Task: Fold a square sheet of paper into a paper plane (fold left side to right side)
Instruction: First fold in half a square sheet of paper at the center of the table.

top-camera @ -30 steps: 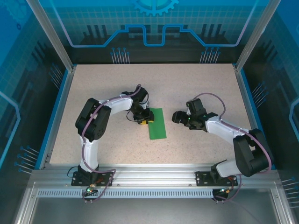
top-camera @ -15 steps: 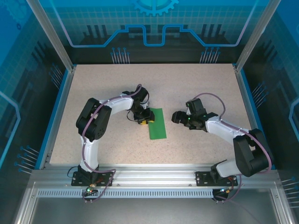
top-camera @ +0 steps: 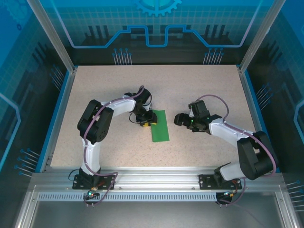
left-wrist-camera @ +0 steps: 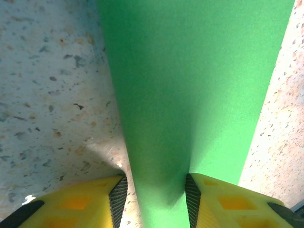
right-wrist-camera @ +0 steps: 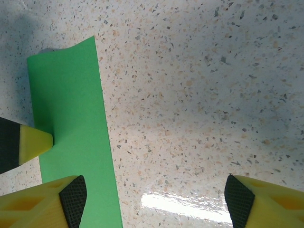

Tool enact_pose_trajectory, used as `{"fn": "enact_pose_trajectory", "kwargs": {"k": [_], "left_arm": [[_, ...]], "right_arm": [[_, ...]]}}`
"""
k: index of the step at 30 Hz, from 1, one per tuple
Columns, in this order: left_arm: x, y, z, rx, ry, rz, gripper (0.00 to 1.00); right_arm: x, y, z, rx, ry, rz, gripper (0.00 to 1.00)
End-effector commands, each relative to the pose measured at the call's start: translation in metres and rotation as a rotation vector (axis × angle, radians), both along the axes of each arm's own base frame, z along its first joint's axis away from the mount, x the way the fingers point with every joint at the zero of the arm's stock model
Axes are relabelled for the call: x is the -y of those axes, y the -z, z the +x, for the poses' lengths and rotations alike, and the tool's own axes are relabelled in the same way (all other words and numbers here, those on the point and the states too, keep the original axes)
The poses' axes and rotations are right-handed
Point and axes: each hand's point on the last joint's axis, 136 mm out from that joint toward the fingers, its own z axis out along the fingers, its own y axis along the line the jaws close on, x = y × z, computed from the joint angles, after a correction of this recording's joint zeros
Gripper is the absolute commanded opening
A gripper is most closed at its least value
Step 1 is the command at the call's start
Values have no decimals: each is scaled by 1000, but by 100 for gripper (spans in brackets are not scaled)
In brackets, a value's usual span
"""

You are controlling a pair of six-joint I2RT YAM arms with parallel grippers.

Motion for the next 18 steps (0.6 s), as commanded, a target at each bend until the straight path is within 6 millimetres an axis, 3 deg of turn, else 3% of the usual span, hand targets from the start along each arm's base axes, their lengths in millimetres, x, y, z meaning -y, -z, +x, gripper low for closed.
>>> {"fn": "enact_pose_trajectory", "kwargs": {"k": [1,18], "left_arm": [[11,38,-18,-34,84,41,42],[9,41,-19,-34,71,67,42]], "right_arm": [[2,-2,4,14,-2,7,80],[0,-1,-1,9,-10,9,80]]}}
